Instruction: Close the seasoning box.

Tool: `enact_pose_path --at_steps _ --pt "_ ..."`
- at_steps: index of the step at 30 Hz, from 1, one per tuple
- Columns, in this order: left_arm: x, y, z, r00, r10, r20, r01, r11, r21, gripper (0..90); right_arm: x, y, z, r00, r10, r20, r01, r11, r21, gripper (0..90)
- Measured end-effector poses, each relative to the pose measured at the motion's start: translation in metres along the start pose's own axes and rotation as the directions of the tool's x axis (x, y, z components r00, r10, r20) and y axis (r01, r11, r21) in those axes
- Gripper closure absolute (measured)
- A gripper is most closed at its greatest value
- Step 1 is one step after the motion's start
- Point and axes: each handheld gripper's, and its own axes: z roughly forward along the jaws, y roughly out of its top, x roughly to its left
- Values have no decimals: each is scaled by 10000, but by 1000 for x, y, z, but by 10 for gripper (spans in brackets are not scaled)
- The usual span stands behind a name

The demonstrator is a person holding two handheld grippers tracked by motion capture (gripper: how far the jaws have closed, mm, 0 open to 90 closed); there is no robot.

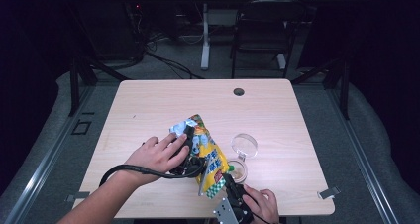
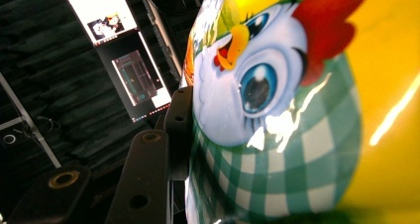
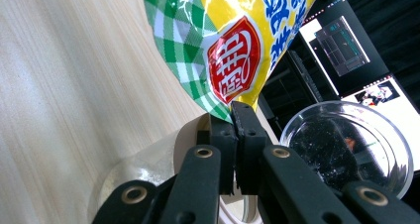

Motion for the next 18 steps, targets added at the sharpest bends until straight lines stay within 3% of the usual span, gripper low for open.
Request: enact_pose_path --at_steps 18 --pt "3 1 -1 9996 272 4 -272 9996 -8 642 1 0 -1 10000 -25 28 25 10000 -9 885"
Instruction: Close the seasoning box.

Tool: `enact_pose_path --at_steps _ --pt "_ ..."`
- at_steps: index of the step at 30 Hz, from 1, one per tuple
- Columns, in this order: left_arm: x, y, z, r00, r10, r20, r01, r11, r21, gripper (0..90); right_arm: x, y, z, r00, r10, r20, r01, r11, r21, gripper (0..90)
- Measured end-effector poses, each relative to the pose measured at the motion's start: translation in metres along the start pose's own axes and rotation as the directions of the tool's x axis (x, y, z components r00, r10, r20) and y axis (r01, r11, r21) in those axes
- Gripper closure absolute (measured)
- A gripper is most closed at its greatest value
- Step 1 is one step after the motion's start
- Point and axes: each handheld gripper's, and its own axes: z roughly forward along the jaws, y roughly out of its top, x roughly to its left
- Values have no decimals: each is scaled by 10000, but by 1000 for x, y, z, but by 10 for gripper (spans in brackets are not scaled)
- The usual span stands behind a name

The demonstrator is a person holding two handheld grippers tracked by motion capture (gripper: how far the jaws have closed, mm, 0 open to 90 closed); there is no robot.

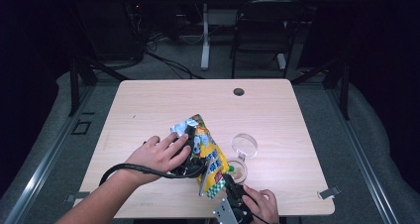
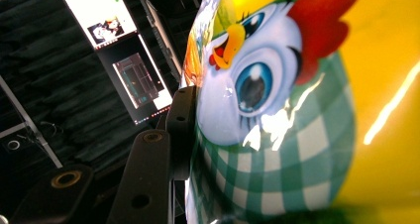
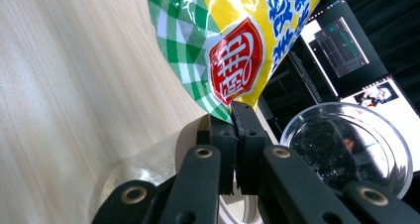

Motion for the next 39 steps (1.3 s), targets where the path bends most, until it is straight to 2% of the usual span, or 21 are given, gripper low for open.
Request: enact_pose_path --at_steps 8,9,13,14,20,23,36,39 --pt "3 1 -3 9997 217 -59 -217 9998 9 644 -1 0 -1 10000 -10 31 10 10000 12 885" --pt "4 1 -4 9995 275 -161 -275 9996 5 645 -1 0 -2 10000 -59 74 58 9999 83 885" --pt "5 2 -7 9993 280 -248 -281 9996 -18 652 -1 -1 -1 9999 109 62 -109 9999 -43 885" --pt "7 2 -8 9987 420 -297 -420 9991 5 655 -2 0 -2 10000 25 77 -26 10000 46 885" --pt "8 3 -10 9988 427 -242 -428 9991 -28 673 -1 0 -1 9999 127 65 -126 9999 -96 884" --pt "10 4 -11 9973 639 -361 -640 9979 -16 678 -2 0 -2 9999 18 101 -19 10000 46 885" --pt "12 6 -15 9964 779 -330 -782 9969 -80 713 0 0 -1 9998 169 108 -167 9998 -129 884" --pt "13 6 -15 9959 867 -242 -869 9962 -54 716 -1 0 -2 10000 -69 58 68 9999 95 884"
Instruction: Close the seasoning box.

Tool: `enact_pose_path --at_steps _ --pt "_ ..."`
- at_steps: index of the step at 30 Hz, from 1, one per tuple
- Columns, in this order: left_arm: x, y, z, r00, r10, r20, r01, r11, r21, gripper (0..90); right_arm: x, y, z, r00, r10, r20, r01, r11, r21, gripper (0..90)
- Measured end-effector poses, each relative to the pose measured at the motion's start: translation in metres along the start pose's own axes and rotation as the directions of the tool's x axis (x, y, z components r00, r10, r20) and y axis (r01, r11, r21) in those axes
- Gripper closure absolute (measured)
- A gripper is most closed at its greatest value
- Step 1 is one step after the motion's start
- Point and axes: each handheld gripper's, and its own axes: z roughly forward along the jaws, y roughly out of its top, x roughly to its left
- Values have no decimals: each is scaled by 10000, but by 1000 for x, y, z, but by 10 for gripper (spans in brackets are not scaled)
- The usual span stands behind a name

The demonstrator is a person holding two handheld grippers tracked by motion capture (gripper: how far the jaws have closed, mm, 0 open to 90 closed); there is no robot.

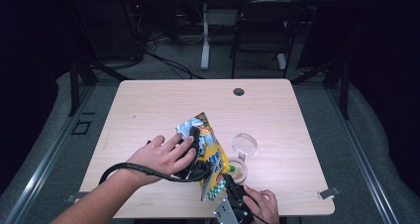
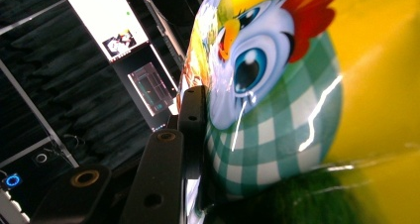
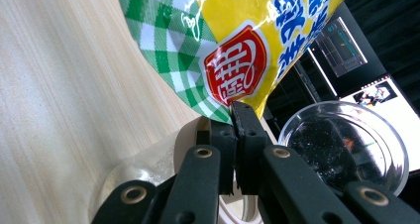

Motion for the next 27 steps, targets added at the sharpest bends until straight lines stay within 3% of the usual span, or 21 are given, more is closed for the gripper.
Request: enact_pose_path --at_steps 3,4,7,13,16,21,27 --pt "0 0 -1 10000 29 -41 -29 10000 -43 722 0 0 0 10000 -36 -4 36 10000 34 884" --pt "0 0 -1 10000 -14 15 14 10000 -31 723 3 -1 2 9997 234 -1 -234 9995 -224 884" --pt "1 0 -2 10000 86 -51 -86 9999 -104 725 0 0 0 10000 -32 9 32 10000 -2 884" --pt "4 1 -3 9991 386 -152 -386 9993 -14 729 1 1 0 10000 -21 5 21 10000 -3 883" --pt "5 1 -3 9994 313 -142 -315 9994 -134 731 0 1 -1 10000 13 -3 -13 10000 11 883" --pt "8 1 -3 9987 500 -139 -502 9987 -120 735 -2 0 -1 9997 222 -92 -222 9998 -2 882" --pt "10 1 -3 9992 404 -18 -405 9990 -201 743 -2 -1 0 9992 401 -5 -401 9992 -86 881"
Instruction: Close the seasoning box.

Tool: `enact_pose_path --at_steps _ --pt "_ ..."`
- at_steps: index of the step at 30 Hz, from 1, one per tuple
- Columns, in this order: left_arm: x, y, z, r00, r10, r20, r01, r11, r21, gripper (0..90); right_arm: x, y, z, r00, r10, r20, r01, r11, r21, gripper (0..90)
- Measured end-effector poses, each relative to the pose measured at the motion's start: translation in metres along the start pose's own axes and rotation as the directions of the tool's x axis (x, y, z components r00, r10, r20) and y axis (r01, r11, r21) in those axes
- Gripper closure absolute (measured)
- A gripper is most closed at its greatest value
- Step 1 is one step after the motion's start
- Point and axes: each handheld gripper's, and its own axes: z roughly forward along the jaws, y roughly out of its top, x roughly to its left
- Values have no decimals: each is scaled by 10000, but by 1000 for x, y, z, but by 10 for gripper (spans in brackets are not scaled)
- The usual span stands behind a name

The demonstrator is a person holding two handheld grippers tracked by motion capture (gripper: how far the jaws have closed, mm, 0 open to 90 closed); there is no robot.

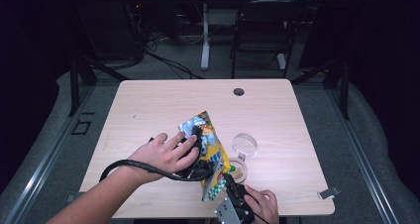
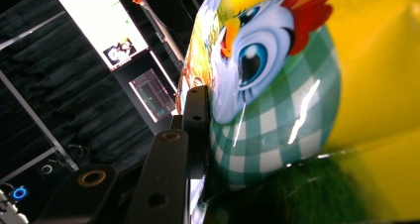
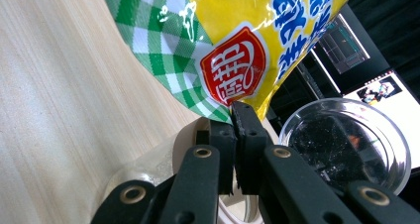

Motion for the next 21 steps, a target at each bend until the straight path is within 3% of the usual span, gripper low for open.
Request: enact_pose_path --at_steps 10,17,18,19,21 --pt "3 -1 -1 9995 0 323 1 10000 -37 751 -1 -1 0 9995 289 -123 -289 9996 -52 878" --pt "5 2 -3 10000 85 -26 -85 9997 -216 755 -4 -4 1 9982 562 -186 -560 9984 116 876" --pt "5 3 -3 10000 -42 46 44 9995 -300 762 -3 -6 3 9964 833 -185 -836 9964 -170 873" --pt "7 3 -4 9998 216 6 -216 9996 -169 765 -5 -5 1 9981 599 -171 -597 9981 149 873" --pt "8 3 -5 9996 273 83 -272 9996 -110 767 -5 -5 1 9976 662 -185 -659 9978 119 873"
